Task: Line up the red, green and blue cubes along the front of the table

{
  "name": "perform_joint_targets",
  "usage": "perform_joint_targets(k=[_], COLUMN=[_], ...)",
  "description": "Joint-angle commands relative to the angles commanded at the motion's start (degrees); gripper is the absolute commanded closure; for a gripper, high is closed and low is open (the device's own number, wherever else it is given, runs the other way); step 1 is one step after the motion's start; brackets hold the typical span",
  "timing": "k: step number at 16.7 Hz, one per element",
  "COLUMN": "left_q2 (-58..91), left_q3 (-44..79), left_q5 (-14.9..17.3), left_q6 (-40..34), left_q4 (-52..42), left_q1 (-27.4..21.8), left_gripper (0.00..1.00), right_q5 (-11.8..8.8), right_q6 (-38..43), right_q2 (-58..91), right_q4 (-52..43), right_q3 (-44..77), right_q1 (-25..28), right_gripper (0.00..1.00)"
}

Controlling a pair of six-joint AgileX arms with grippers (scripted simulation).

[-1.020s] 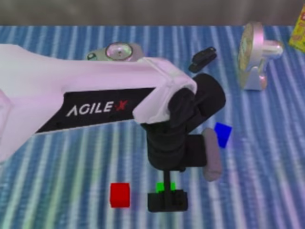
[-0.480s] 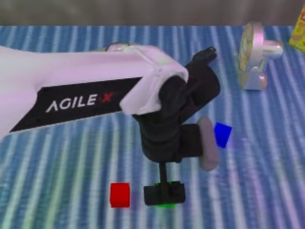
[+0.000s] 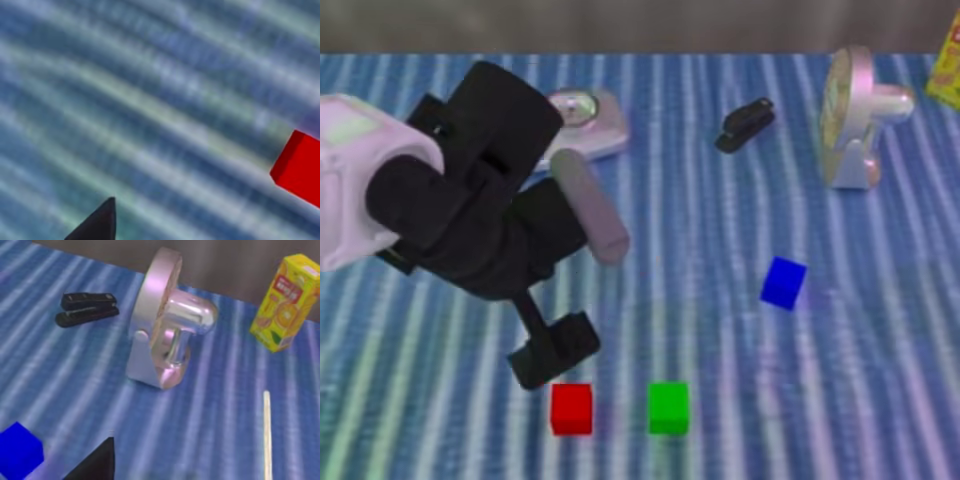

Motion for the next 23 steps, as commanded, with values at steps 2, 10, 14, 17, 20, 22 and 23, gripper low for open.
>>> perform_joint_targets(k=[2, 10, 14, 17, 20, 22, 23], left_q2=[-11.5, -56.6, -72.3, -79.8, -83.3, -83.5, -83.5], left_q3=[-8.5, -42.5, -53.1, -57.5, -59.1, -59.2, -59.2], left_q5=[-0.2, -0.8, -0.5, -0.2, 0.0, 0.0, 0.0], left_q6=[-3.5, -18.3, -24.1, -27.3, -28.8, -28.9, -28.9], left_q4=[5.1, 26.7, 35.5, 40.7, 43.1, 43.2, 43.2], left_q1=[5.1, 25.4, 32.2, 35.6, 37.0, 37.0, 37.0], left_gripper=[0.00, 0.00, 0.00, 0.00, 0.00, 0.00, 0.00], right_q5=[0.1, 0.1, 0.1, 0.2, 0.2, 0.2, 0.2], right_q6=[-3.7, -18.5, -24.1, -26.9, -28.1, -28.2, -28.2], right_q2=[13.0, 62.2, 79.8, 88.6, 92.2, 92.3, 92.3], right_q4=[-6.1, -30.4, -39.2, -43.3, -45.1, -45.1, -45.1], right_q3=[9.1, 44.3, 58.6, 66.0, 69.5, 69.6, 69.6], right_q1=[2.4, 12.1, 15.8, 17.7, 18.5, 18.5, 18.5], right_gripper=[0.00, 0.00, 0.00, 0.00, 0.00, 0.00, 0.00])
